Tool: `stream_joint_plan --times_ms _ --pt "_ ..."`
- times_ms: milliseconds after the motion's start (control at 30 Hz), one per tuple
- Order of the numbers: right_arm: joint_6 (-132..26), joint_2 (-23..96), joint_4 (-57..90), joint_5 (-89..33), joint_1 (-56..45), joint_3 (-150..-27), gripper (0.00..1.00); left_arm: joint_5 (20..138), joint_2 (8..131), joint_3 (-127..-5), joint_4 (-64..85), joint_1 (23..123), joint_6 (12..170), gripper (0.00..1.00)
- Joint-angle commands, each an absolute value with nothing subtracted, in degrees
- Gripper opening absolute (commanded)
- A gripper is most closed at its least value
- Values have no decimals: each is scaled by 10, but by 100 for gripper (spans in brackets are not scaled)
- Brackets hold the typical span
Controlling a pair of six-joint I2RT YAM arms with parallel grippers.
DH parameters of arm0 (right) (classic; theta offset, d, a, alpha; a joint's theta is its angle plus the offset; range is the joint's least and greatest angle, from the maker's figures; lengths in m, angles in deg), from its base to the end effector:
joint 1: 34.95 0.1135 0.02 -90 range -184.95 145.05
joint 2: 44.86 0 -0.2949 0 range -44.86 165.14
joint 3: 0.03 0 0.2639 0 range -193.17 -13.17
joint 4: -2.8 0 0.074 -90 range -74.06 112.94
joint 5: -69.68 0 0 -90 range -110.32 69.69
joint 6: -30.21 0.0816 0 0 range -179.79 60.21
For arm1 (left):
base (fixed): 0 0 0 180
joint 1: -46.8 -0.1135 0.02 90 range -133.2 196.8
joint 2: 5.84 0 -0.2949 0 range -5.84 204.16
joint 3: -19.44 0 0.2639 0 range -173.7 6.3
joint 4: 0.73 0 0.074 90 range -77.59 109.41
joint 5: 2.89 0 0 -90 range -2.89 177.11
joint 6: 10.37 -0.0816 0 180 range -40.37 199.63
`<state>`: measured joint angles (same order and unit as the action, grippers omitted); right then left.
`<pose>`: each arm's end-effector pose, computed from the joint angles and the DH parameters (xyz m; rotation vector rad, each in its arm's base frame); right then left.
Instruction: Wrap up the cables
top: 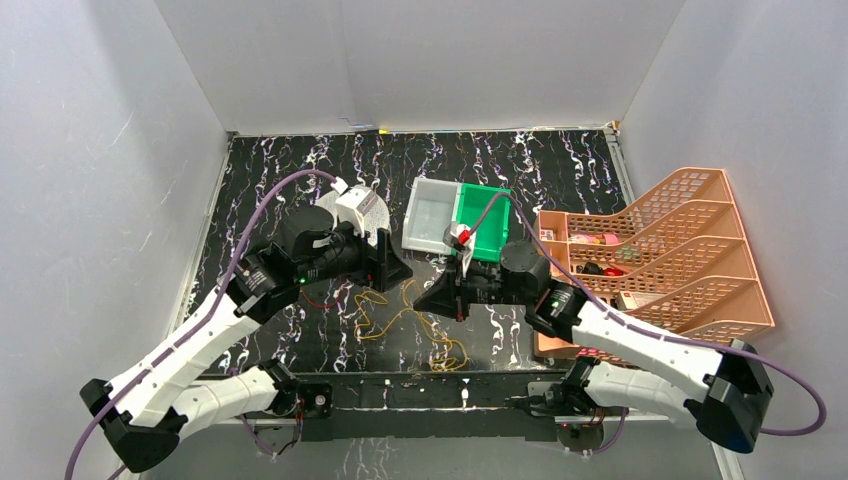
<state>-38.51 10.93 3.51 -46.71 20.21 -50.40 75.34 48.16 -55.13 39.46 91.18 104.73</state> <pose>0.1206 0.2367 0.3167 -0.9005 1.6356 1.3520 0.1590 -0.1788 0.3931 0.4865 1.9810 -0.9899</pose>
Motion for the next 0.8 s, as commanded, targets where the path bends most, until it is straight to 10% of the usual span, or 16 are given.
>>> stream_joint_plan --times_ms 0,767 --pt "-440 70 159 -403 204 -555 0 746 460 -565 390 914 1023 77" --pt "-593 125 379 -400 231 -722 0 486 505 -570 374 914 980 75"
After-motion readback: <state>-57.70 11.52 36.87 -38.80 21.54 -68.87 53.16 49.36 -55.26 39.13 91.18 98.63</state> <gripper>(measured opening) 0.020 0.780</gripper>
